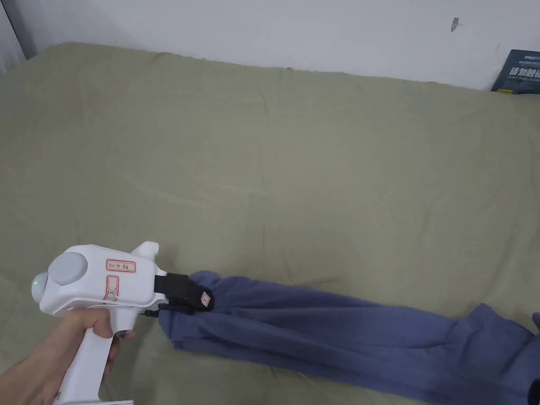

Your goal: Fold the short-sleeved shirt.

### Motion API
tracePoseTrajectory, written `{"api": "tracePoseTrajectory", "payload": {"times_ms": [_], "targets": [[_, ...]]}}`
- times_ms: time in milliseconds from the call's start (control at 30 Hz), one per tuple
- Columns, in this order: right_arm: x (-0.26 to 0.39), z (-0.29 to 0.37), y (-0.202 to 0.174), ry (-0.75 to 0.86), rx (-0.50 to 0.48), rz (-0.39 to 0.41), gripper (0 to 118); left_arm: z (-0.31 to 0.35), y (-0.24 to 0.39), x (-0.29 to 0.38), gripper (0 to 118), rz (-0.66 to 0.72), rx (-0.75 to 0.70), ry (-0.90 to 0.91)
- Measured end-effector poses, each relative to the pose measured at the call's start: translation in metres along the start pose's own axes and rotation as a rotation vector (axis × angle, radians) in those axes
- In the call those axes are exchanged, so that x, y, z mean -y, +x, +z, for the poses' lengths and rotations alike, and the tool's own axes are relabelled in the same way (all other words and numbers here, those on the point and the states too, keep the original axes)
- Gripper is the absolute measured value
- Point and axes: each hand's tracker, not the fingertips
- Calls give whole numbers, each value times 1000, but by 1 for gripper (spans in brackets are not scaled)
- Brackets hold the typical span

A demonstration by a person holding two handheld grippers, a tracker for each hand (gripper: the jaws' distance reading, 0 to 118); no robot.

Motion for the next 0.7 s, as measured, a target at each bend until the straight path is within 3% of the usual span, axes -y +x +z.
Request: {"api": "tracePoseTrajectory", "payload": {"times_ms": [33, 167, 367, 700], "targets": [[0, 1, 0, 1, 1, 0, 1, -1, 1, 5, 7, 50, 64, -60], [-2, 5, 5, 10, 6, -10, 1, 14, 1, 4, 6, 98, 108, -30], [-6, 7, 11, 30, 13, -1, 1, 43, -3, 2, 6, 108, 88, 39], [-11, -2, 13, 52, -28, 16, 0, 150, -29, 6, 6, 145, -173, 167]]}}
